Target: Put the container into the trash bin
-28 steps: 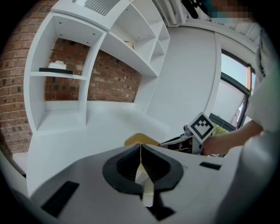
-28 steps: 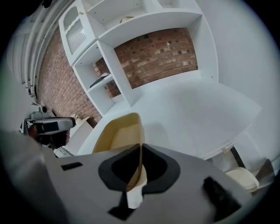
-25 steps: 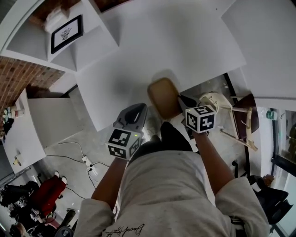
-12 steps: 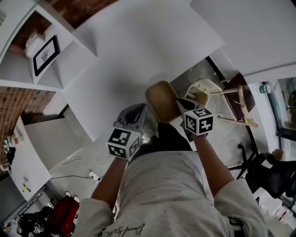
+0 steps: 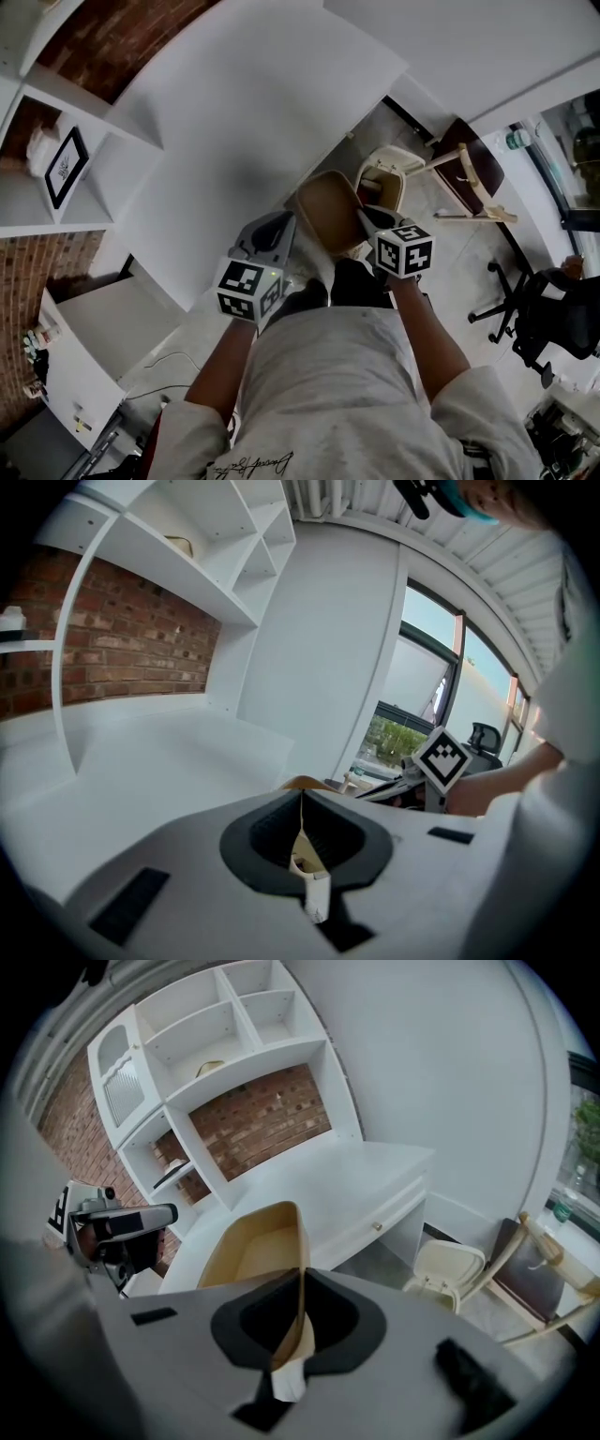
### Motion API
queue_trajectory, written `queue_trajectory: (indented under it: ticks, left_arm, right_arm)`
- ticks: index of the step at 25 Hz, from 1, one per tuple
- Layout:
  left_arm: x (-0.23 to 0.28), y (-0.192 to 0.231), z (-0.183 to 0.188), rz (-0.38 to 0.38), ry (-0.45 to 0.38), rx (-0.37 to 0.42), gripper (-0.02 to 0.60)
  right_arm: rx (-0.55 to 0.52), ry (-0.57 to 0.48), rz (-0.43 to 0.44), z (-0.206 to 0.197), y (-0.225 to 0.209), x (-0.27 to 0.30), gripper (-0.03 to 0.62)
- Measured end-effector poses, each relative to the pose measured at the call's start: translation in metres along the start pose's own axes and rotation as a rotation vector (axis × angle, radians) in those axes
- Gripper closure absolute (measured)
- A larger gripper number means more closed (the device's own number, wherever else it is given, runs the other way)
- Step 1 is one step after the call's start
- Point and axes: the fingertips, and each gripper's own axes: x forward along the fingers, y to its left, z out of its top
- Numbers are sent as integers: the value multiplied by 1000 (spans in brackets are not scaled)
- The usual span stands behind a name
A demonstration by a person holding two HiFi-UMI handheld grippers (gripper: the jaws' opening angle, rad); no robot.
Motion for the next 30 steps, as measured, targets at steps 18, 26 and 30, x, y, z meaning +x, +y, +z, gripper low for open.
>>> queue_trajectory:
  ticks: [18,26,30]
  left_arm:
    - [95,-93,17,-83,58,35,563]
    - [125,-123,34,-39,43,37,563]
    - [137,-131,36,-9,44,35,563]
  right_arm:
    - [111,-38,-69,-8,-128,-70,557]
    - [95,-32,-45,1,-175,-87,557]
    - [88,-23,-21,3,-191,-89,557]
